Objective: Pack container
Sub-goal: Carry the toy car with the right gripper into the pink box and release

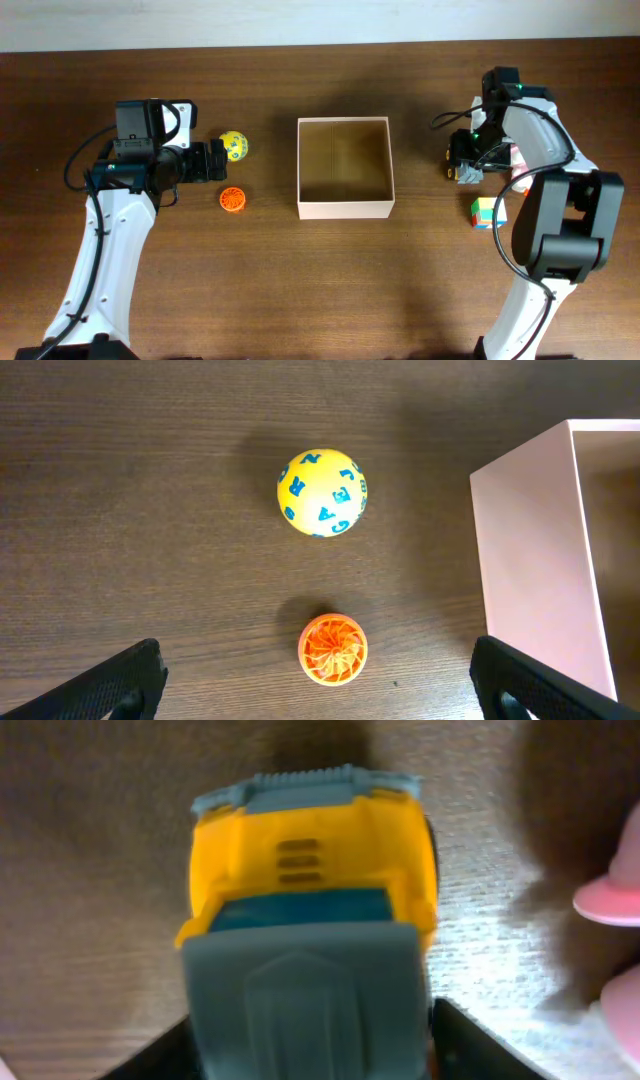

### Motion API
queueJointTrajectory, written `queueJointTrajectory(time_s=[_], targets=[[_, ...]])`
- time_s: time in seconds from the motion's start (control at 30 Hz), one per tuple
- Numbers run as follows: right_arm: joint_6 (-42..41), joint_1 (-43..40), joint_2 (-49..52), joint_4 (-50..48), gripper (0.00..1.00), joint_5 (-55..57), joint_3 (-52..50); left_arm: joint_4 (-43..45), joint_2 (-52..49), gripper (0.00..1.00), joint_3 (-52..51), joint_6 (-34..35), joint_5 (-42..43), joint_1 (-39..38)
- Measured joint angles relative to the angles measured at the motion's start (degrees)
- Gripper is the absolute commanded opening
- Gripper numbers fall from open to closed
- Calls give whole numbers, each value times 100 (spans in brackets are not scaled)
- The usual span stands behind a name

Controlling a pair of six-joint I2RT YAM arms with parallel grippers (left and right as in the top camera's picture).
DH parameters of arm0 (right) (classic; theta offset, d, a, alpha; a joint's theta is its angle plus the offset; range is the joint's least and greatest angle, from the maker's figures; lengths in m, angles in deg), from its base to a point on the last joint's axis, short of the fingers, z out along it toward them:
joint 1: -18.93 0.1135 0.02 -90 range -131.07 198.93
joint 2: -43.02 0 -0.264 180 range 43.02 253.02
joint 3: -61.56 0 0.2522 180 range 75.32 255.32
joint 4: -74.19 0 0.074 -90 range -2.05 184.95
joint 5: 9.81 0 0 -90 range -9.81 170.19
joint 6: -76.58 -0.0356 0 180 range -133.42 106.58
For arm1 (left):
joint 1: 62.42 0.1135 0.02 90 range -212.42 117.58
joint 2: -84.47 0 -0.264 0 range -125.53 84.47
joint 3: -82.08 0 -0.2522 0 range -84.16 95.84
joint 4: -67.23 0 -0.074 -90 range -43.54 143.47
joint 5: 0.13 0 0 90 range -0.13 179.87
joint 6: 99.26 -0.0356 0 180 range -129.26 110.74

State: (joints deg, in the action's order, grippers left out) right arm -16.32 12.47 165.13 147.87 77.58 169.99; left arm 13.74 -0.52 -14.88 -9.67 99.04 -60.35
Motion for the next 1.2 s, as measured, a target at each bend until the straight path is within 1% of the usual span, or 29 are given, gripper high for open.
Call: queueJointTrajectory(time_s=[0.13,0.33,0.47,0.5,0.53,0.57,0.7,0.8,0.87,0.97,1.13,1.2], targets=[[-9,0,-2,13,42,26,70,0,0,99,0,0,0,0],[-13,33,-70,315,38,22,140,0,0,99,0,0,0,0],[-46,236,-501,730,36,24,466,0,0,99,0,0,2,0],[-105,345,-686,828,36,26,588,-2,0,99,0,0,0,0],[-186,479,-896,927,33,24,723,2,0,99,0,0,0,0],[-280,662,-1163,1001,32,24,866,0,0,99,0,0,0,0],[-678,1464,-2129,1032,31,15,1167,0,0,99,0,0,0,0],[-1045,2120,-2557,1064,31,-26,1274,0,0,99,0,0,2,0],[-1255,2424,-2573,1067,30,-20,1279,0,0,99,0,0,0,0],[-1547,2778,-2332,1056,30,9,1217,0,0,99,0,0,0,0],[-1915,3244,-1580,942,31,146,1093,0,0,99,0,2,-2,0],[-1982,3359,-1222,791,36,201,1080,0,0,99,0,0,0,0]])
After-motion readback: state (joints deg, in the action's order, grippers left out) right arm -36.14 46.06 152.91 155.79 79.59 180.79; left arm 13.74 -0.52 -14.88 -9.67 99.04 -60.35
